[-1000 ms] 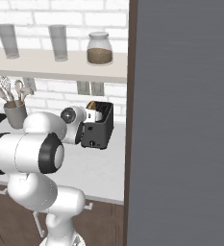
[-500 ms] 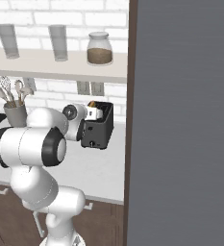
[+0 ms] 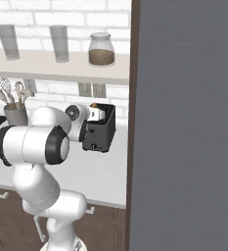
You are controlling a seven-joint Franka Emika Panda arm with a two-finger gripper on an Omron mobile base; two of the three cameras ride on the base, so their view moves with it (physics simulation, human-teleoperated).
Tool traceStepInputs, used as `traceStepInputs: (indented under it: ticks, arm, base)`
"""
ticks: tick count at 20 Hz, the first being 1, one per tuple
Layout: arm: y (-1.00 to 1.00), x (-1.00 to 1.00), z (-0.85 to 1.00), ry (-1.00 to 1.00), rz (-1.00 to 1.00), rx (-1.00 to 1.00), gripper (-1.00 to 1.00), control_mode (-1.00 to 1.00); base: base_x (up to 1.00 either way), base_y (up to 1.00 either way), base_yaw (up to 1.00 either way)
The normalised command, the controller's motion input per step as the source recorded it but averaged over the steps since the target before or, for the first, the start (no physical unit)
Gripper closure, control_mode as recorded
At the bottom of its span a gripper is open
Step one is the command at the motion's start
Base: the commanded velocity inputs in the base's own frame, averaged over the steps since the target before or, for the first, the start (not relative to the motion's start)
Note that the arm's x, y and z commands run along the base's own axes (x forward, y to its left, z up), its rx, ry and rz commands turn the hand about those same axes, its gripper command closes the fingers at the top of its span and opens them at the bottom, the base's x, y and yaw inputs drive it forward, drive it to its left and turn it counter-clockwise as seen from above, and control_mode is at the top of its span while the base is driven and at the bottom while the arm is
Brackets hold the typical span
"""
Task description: Start the toaster. Once the lever pops up, take the bread to the plate on the dining counter.
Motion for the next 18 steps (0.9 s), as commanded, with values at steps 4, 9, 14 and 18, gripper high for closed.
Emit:
traceStepInputs:
  ticks: [4, 9, 14, 18]
  arm:
    - [0.00, 0.08, -0.11, 0.00, 0.00, 0.00, -1.00, -1.00]
    - [0.00, 0.08, -0.08, 0.00, 0.00, 0.00, -1.00, -1.00]
    - [0.00, 0.10, -0.01, 0.00, 0.00, 0.00, -1.00, -1.00]
    - [0.00, 0.10, 0.00, 0.00, 0.00, 0.00, -1.00, -1.00]
  base:
    - [0.00, 0.00, 0.00]
    - [0.00, 0.00, 0.00]
    - [0.00, 0.00, 0.00]
    - [0.00, 0.00, 0.00]
